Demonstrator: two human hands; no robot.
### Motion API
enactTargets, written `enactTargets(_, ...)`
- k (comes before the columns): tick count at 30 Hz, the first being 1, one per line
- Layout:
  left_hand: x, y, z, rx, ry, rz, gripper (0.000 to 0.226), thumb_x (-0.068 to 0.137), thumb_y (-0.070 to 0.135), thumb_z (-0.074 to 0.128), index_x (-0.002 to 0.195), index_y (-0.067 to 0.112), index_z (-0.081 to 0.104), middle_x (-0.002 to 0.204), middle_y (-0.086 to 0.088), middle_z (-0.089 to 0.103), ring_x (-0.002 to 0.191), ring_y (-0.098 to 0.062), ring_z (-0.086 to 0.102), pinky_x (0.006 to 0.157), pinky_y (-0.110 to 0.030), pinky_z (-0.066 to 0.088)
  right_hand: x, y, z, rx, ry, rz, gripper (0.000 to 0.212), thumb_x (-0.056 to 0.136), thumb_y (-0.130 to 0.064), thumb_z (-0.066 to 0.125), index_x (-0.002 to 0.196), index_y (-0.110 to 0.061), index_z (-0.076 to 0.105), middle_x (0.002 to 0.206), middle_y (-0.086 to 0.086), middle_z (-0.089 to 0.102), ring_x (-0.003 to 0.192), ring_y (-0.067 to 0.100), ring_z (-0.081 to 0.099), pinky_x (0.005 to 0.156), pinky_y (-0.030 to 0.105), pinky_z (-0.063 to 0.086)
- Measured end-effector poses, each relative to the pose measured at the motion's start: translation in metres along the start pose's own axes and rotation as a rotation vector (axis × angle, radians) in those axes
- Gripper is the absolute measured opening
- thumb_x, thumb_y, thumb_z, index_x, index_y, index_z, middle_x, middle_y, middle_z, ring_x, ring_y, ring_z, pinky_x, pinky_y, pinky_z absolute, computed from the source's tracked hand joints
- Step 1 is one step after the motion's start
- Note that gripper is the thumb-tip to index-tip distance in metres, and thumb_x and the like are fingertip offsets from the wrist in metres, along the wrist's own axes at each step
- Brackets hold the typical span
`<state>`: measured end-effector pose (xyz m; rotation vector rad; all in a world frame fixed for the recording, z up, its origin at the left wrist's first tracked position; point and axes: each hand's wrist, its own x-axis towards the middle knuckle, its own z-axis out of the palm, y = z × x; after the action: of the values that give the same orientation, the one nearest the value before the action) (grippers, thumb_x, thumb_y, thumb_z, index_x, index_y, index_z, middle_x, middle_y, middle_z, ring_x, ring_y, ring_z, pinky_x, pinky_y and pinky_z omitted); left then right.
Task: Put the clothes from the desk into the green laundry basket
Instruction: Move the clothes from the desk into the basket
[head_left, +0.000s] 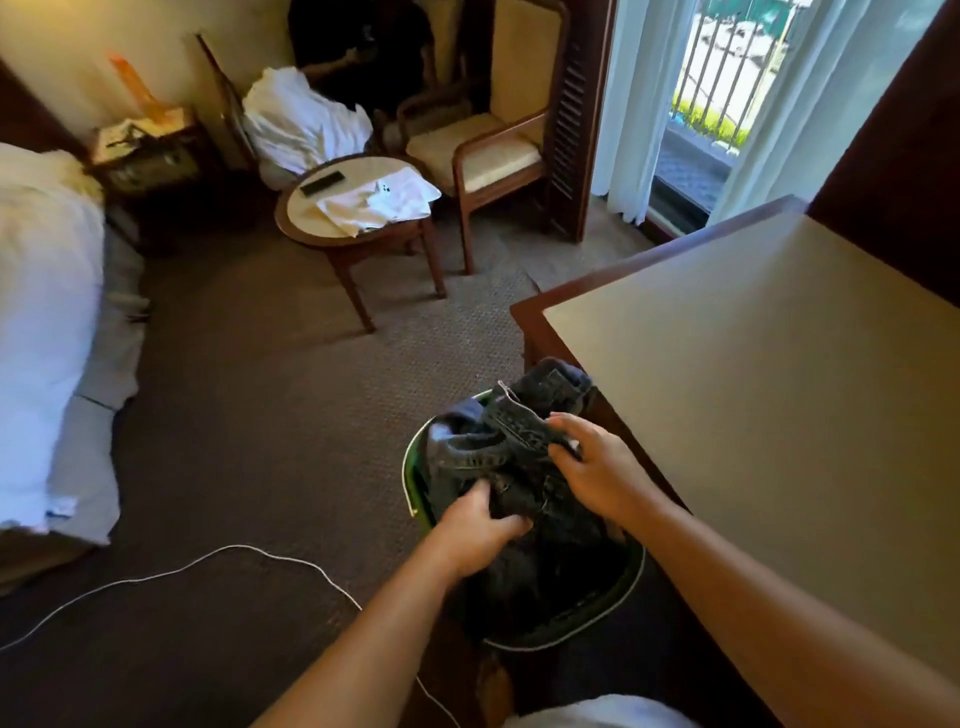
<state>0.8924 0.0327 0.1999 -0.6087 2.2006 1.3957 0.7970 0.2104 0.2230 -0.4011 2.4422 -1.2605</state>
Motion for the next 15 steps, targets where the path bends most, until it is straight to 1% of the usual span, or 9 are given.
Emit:
enactTargets(1, 0.005, -0.008, -0.002, 0.039, -0.016, -0.045, 0.078, 0.073, 0.055, 0.074, 0.144, 0.032, 0.051, 0.143, 0.006, 0.060, 0.129, -0.016, 0.057, 0.112, -0.042, 0.046, -0.001, 0.004, 0.008, -0.033, -0.025, 0.038, 0.044, 0.097, -0.016, 0.062, 0.139, -0.027, 0.057, 0.134, -0.004, 0.062, 0.121, 0.011, 0.059, 0.104, 0.034, 0.050)
enactTargets(2, 0.007, -0.016, -0.004, 0.045, -0.030, -0.071, 0.075, 0.079, 0.049, 0.073, 0.148, 0.033, 0.047, 0.147, 0.005, 0.055, 0.132, -0.017, 0.056, 0.113, -0.041, 0.045, -0.002, 0.008, 0.015, -0.059, -0.050, 0.063, 0.046, 0.097, -0.017, 0.062, 0.141, -0.027, 0.055, 0.137, -0.004, 0.061, 0.124, 0.012, 0.058, 0.104, 0.033, 0.050)
enactTargets(3, 0.009, -0.022, -0.007, 0.037, -0.042, -0.083, 0.075, 0.085, 0.041, 0.072, 0.153, 0.033, 0.042, 0.151, 0.004, 0.051, 0.134, -0.018, 0.053, 0.114, -0.040, 0.044, -0.002, 0.013, 0.022, -0.071, -0.070, 0.084, 0.048, 0.097, -0.017, 0.062, 0.143, -0.028, 0.054, 0.140, -0.004, 0.059, 0.126, 0.011, 0.057, 0.102, 0.028, 0.051)
enactTargets(5, 0.010, -0.032, -0.012, 0.026, -0.056, -0.090, 0.076, 0.090, 0.031, 0.069, 0.158, 0.034, 0.034, 0.156, -0.002, 0.045, 0.132, -0.017, 0.053, 0.113, -0.040, 0.046, -0.005, 0.020, 0.035, -0.098, -0.114, 0.131, 0.049, 0.099, -0.018, 0.060, 0.146, -0.028, 0.051, 0.145, -0.005, 0.055, 0.125, 0.008, 0.055, 0.091, 0.011, 0.046)
enactTargets(6, 0.011, -0.037, -0.015, 0.025, -0.062, -0.095, 0.075, 0.092, 0.028, 0.068, 0.158, 0.033, 0.034, 0.156, -0.003, 0.045, 0.129, -0.016, 0.054, 0.111, -0.040, 0.048, -0.007, 0.023, 0.041, -0.114, -0.136, 0.150, 0.049, 0.100, -0.018, 0.059, 0.147, -0.027, 0.050, 0.146, -0.004, 0.053, 0.124, 0.008, 0.055, 0.087, 0.009, 0.043)
enactTargets(7, 0.013, -0.043, -0.017, 0.026, -0.066, -0.105, 0.074, 0.093, 0.026, 0.067, 0.159, 0.033, 0.033, 0.156, -0.004, 0.045, 0.127, -0.016, 0.054, 0.109, -0.039, 0.050, -0.007, 0.026, 0.047, -0.127, -0.154, 0.164, 0.049, 0.100, -0.020, 0.058, 0.147, -0.028, 0.049, 0.148, -0.005, 0.051, 0.124, 0.010, 0.056, 0.088, 0.011, 0.043)
enactTargets(10, 0.026, -0.055, -0.021, 0.017, -0.055, -0.131, 0.071, 0.096, 0.024, 0.064, 0.159, 0.034, 0.032, 0.159, -0.004, 0.042, 0.132, -0.015, 0.052, 0.107, -0.037, 0.050, -0.003, 0.029, 0.063, -0.193, -0.191, 0.183, 0.049, 0.100, -0.025, 0.057, 0.148, -0.030, 0.046, 0.151, -0.003, 0.050, 0.132, 0.014, 0.052, 0.103, 0.024, 0.043)
enactTargets(13, 0.038, -0.058, -0.019, 0.030, -0.037, -0.109, 0.068, 0.098, 0.027, 0.062, 0.159, 0.033, 0.031, 0.157, -0.004, 0.044, 0.126, -0.012, 0.052, 0.098, -0.029, 0.048, 0.007, 0.029, 0.073, -0.279, -0.229, 0.163, 0.053, 0.100, -0.028, 0.057, 0.151, -0.026, 0.042, 0.153, -0.002, 0.047, 0.140, 0.016, 0.044, 0.110, 0.028, 0.038)
enactTargets(15, 0.056, -0.063, -0.016, 0.043, 0.002, -0.082, 0.066, 0.100, 0.029, 0.061, 0.159, 0.029, 0.033, 0.157, -0.004, 0.045, 0.137, -0.019, 0.049, 0.108, -0.033, 0.045, 0.022, 0.035, 0.085, -0.357, -0.279, 0.132, 0.054, 0.100, -0.031, 0.057, 0.152, -0.025, 0.040, 0.153, -0.001, 0.047, 0.139, 0.019, 0.045, 0.110, 0.032, 0.041)
